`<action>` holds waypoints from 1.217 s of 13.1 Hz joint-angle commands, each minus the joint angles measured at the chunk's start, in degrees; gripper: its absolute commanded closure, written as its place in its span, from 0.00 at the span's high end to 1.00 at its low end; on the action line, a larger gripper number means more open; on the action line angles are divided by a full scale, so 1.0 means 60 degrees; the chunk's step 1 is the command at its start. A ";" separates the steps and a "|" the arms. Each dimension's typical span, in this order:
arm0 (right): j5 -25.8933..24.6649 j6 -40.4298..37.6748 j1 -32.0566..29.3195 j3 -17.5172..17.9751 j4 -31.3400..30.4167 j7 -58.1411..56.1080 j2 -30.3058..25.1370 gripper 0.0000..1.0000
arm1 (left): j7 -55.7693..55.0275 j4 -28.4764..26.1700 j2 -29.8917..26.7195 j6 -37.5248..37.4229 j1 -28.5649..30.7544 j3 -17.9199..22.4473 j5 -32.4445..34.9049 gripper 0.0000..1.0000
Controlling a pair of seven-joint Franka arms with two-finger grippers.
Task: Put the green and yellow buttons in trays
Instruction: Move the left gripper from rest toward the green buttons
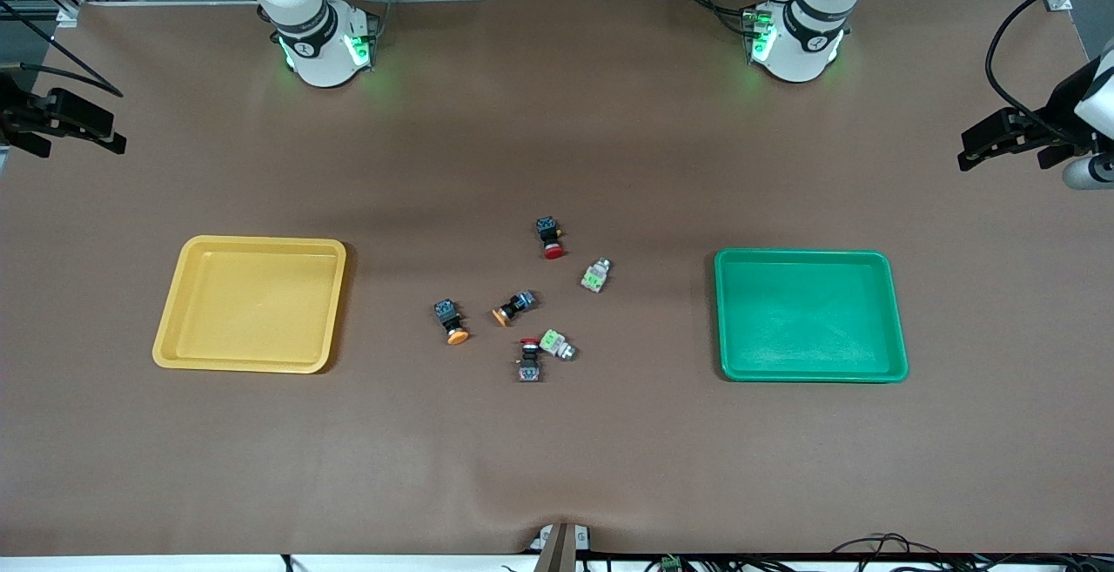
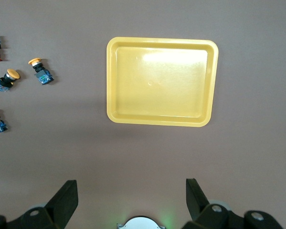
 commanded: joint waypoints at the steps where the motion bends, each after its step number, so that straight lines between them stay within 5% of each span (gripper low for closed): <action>1: 0.0000 -0.0123 0.0045 -0.0005 0.0170 0.0055 0.0057 1.00 | -0.0013 0.0189 0.0049 -0.0166 0.0094 -0.0027 -0.0279 1.00; 12: 0.0088 -0.0313 -0.0028 -0.0019 0.0156 0.0056 0.0321 1.00 | -0.0086 -0.0294 0.0678 -0.0327 -0.0082 -0.0274 -0.0381 1.00; 16: 0.0118 -0.0313 -0.0028 -0.0019 0.0156 0.0056 0.0321 1.00 | -0.0523 -0.1433 0.0797 0.1163 -0.0082 -0.0918 -0.0600 1.00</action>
